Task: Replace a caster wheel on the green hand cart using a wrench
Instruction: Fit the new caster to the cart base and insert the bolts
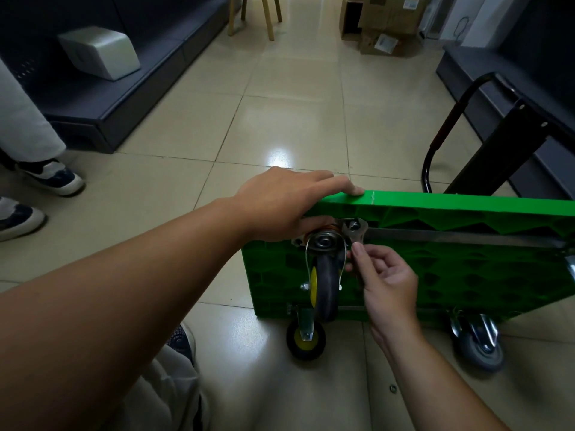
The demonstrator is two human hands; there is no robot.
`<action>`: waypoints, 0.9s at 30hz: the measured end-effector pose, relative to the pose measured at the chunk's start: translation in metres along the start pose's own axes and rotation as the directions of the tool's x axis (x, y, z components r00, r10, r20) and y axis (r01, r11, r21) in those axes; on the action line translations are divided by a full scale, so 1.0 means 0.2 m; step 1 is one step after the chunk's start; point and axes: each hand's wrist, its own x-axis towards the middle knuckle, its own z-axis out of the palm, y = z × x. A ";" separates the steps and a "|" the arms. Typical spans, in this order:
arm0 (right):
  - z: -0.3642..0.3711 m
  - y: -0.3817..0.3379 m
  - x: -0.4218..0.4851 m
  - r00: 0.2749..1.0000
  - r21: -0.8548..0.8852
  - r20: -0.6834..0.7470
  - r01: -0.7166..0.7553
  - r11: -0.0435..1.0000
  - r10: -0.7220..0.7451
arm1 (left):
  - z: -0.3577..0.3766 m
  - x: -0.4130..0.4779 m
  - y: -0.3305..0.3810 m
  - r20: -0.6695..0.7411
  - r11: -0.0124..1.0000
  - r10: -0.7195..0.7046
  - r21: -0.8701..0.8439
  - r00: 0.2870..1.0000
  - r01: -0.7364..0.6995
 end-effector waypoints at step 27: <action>0.09 -0.67 0.05 0.699 -0.783 0.614 0.481 -0.395 -0.365 | -0.01 0.00 0.01 0.000 0.999 -0.004 -0.033 1.000 0.004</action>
